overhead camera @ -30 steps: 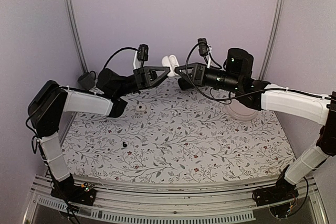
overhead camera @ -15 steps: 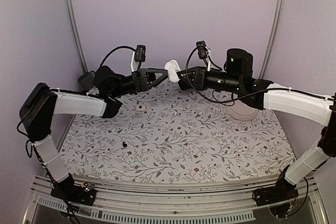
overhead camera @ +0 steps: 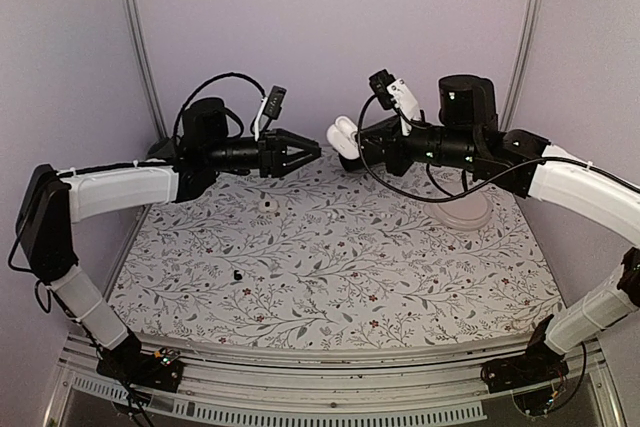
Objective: Insert the wireless bluetooth earbuds into the charging case
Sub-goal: Pass from the right arm to the left
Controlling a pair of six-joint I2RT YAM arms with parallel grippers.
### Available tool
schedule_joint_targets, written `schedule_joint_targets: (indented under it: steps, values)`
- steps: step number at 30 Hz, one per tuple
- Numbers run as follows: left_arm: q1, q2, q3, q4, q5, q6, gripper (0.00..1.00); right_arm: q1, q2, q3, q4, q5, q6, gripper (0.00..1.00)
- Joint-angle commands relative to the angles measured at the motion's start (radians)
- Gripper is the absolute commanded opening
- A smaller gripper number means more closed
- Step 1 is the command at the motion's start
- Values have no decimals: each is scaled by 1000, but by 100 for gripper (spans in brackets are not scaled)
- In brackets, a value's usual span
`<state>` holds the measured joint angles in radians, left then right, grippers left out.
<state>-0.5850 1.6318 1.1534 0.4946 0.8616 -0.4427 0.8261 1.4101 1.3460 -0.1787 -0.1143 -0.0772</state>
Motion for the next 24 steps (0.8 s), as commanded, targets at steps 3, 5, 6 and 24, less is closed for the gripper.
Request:
schedule_joint_targets:
  steps: [3,5,6,24]
  values:
    - [7,-50,76,-297,65,186,59,75,22,37,-108,234,-241,3]
    - [3,-65,78,-312,87,203,60,83,23,41,-108,246,-265,3]
    - [1,-70,80,-328,89,218,61,85,24,44,-107,247,-268,3]
    - [-65,-71,159,-450,78,363,50,155,83,111,-142,280,-299,3]
